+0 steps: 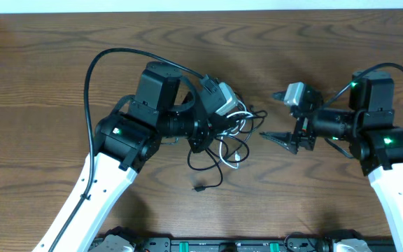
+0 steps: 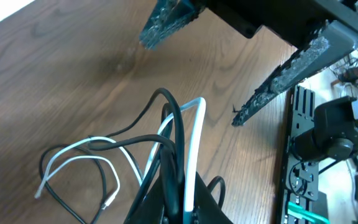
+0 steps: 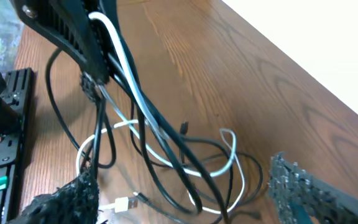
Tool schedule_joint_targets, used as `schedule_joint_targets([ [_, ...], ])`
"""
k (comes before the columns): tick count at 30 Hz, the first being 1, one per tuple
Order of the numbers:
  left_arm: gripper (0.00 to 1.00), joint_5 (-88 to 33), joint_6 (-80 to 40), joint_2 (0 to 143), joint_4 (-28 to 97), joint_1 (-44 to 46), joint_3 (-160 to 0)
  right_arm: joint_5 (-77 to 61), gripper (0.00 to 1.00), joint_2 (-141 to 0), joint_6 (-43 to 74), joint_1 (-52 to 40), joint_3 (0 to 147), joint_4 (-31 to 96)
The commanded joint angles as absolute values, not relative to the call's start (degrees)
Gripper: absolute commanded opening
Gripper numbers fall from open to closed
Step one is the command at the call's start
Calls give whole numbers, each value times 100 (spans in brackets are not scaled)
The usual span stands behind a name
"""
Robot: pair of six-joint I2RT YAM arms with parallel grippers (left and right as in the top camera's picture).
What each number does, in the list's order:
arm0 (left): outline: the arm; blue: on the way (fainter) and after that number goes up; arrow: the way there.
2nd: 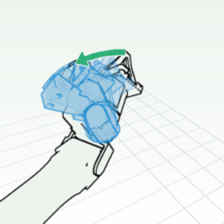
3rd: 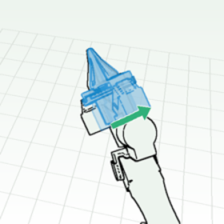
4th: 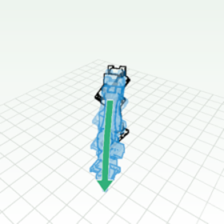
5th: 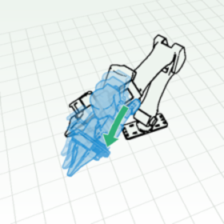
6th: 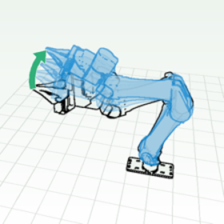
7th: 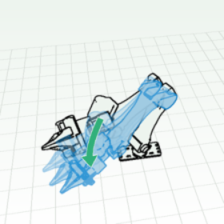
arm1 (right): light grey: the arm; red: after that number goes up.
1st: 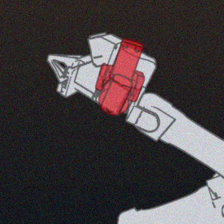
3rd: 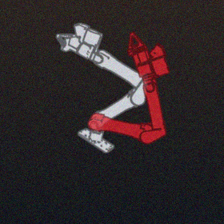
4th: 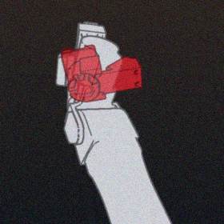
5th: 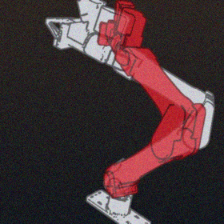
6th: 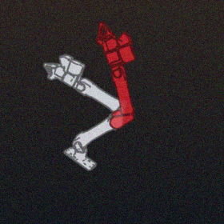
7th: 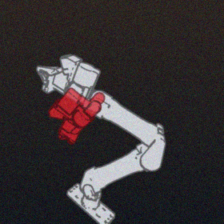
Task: Untangle cables
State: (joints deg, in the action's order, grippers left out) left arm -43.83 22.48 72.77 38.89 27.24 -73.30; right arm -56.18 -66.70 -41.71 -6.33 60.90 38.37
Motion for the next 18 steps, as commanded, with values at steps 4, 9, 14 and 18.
schedule_joint_targets([
  [4,8,-4543,2593,7299,3896,2735,-7334,-5739,81,-6672,-4250,-1000,6114,3656],
  [9,8,-4550,2591,7321,3896,2735,-7334,-5736,73,-6672,-4252,-1313,6114,3551],
  [14,8,-4646,2591,7343,3900,2744,-7334,-5710,54,-6672,-4493,-1559,6114,3411],
  [18,8,-4654,2593,7343,3900,2790,-7334,-5690,43,-6672,-4493,-1586,6114,3336],
])
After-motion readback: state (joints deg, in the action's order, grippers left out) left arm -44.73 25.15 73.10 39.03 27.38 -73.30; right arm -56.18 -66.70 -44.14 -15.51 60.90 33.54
